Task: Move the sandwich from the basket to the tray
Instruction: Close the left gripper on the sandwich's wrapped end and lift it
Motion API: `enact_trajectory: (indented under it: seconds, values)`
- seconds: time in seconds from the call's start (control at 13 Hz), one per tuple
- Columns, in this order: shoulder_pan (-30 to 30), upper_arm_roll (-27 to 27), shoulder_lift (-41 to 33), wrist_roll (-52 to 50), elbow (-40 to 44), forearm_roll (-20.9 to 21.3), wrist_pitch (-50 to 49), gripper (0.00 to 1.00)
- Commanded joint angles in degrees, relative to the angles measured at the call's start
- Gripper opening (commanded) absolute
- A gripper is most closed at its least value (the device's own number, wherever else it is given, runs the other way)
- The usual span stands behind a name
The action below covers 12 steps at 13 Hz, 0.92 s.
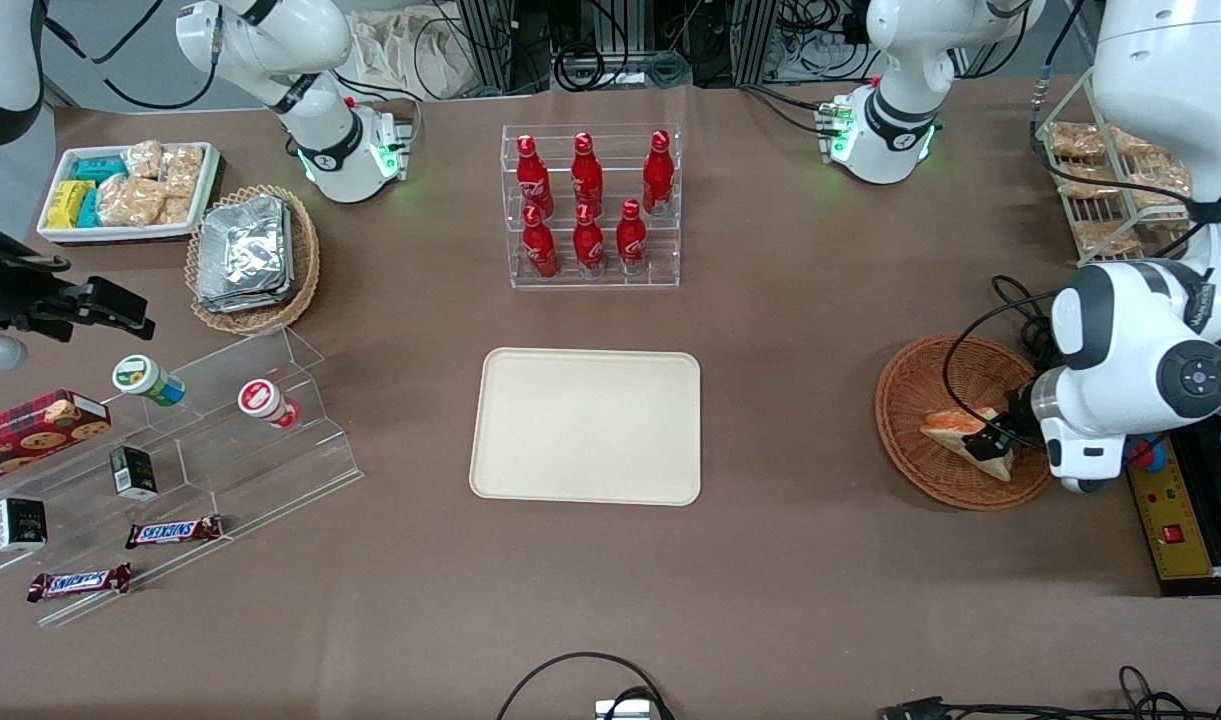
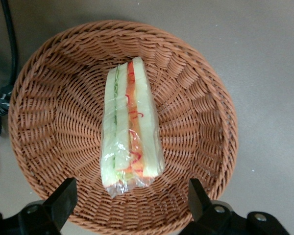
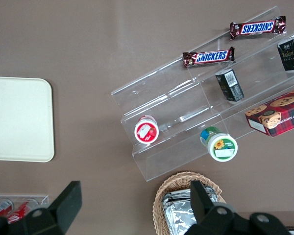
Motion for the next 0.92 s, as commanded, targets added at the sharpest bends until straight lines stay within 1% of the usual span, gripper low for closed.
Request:
enact_trajectory:
  seconds: [0.0, 0.31, 0.54, 0.69, 0.77, 0.85]
  values:
    - [0.3, 0.0, 1.5, -1.5, -1.5, -1.4, 5.0, 1.0]
    - [0.2, 0.0, 2.9, -6.5, -1.5, -1.5, 5.4, 1.0]
    - [0.3, 0.1, 4.2, -6.8, -1.5, -1.5, 5.4, 0.99]
    - [0.3, 0.2, 4.1, -8.1, -1.0, -1.5, 5.4, 0.68]
    - [0.3, 0.2, 4.0, -9.7, -0.7, -1.3, 5.4, 0.44]
    - [0.2, 0.2, 3.7, -11.1, -0.1, -1.2, 5.3, 0.25]
